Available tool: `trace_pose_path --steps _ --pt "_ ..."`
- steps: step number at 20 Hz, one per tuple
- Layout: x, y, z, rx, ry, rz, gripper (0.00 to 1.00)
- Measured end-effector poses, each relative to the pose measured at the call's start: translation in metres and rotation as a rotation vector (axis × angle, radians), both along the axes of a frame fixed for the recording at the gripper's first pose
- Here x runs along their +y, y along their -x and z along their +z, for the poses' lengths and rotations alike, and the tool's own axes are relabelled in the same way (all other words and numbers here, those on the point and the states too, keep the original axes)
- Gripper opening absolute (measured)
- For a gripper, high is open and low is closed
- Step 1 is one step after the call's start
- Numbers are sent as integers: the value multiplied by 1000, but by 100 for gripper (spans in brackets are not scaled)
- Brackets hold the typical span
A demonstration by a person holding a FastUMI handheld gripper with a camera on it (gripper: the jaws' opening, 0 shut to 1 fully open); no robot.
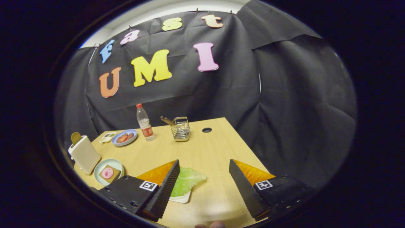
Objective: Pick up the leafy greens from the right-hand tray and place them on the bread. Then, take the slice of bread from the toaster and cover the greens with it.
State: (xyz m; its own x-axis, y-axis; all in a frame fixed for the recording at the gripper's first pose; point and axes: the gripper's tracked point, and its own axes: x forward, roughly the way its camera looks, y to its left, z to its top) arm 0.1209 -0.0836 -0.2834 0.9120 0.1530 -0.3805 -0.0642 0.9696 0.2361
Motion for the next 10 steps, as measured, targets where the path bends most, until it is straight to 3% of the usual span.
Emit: trace_pose_path --steps 10 --pt "19 -36 -69 148 -75 76 96"
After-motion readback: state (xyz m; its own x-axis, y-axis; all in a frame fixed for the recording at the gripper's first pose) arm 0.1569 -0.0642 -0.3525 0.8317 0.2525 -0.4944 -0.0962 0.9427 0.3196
